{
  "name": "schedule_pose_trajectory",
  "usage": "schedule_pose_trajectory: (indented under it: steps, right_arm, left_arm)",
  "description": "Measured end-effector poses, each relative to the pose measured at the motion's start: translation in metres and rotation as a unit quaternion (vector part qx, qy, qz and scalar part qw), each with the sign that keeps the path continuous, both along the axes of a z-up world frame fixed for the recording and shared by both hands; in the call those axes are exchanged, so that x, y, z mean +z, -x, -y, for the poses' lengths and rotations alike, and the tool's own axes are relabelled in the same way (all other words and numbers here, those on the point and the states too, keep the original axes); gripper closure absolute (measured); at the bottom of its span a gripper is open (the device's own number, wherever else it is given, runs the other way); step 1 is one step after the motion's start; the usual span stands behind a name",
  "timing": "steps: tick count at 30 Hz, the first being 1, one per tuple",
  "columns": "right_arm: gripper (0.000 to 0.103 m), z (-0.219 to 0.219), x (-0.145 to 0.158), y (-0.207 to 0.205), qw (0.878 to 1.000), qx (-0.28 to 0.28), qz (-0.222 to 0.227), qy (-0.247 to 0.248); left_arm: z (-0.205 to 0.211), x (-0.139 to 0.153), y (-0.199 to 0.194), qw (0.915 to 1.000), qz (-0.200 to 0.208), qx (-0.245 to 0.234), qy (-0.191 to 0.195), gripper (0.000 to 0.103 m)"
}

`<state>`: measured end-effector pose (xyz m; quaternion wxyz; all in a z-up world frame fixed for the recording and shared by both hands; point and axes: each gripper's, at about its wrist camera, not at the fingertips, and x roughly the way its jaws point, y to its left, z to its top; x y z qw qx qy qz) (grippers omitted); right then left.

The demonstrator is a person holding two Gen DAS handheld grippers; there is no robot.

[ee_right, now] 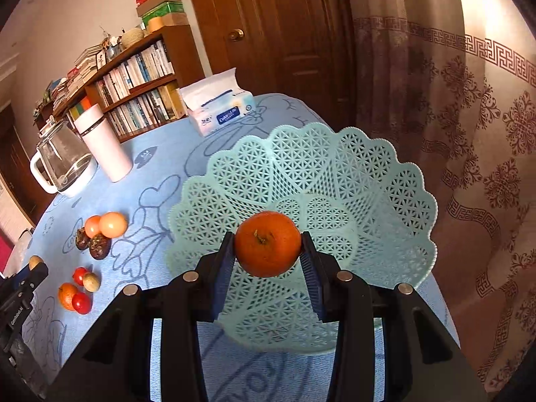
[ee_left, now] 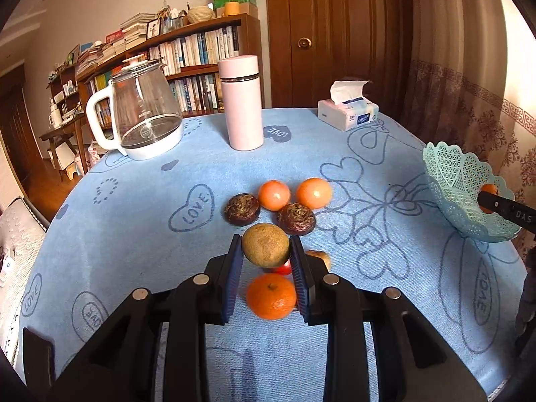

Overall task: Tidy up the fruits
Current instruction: 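Carry the tangerine and brown fruit to the green basket and release both, then withdraw both tools from the basket back toward the fruit pile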

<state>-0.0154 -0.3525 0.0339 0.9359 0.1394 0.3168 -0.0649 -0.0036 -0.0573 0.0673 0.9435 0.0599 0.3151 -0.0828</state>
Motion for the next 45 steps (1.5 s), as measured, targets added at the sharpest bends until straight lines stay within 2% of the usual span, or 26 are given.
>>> schedule_pose_trajectory:
  steps: [7,10,19,29,35,39,40,43,45]
  right_arm:
    - [0.061,0.011,-0.005,0.003,1.000,-0.007,0.001,-0.010]
    - [0.049,0.015,-0.002,0.007,1.000,-0.016,0.015,-0.015]
    - [0.049,0.032,0.016,0.037,0.989,-0.101,0.106,-0.001]
    - [0.049,0.057,0.016,0.052,0.977,-0.165,0.129,-0.034]
    - [0.049,0.057,0.014,0.051,0.978,-0.165,0.126,-0.036]
    - [0.049,0.057,0.014,0.052,0.978,-0.164,0.125,-0.037]
    - [0.049,0.057,0.013,0.052,0.978,-0.164,0.125,-0.037]
    - [0.049,0.057,0.013,0.052,0.978,-0.164,0.125,-0.037]
    - [0.049,0.057,0.013,0.052,0.978,-0.164,0.126,-0.036]
  left_arm:
    - [0.031,0.010,-0.005,0.9994,-0.002,-0.033,-0.002,0.074]
    - [0.048,0.014,-0.008,0.9987,-0.003,-0.051,-0.001,0.074]
    - [0.108,0.024,-0.015,0.9893,-0.018,-0.143,0.026,0.074]
    - [0.173,0.013,-0.026,0.9749,-0.049,-0.215,0.034,0.074]
    - [0.192,0.001,-0.032,0.9700,-0.070,-0.231,0.032,0.074]
    - [0.194,-0.002,-0.033,0.9701,-0.071,-0.230,0.029,0.074]
    - [0.193,-0.002,-0.034,0.9703,-0.072,-0.229,0.030,0.072]
    - [0.188,-0.002,-0.036,0.9728,-0.070,-0.218,0.035,0.050]
    - [0.183,0.000,-0.037,0.9742,-0.068,-0.212,0.038,0.047]
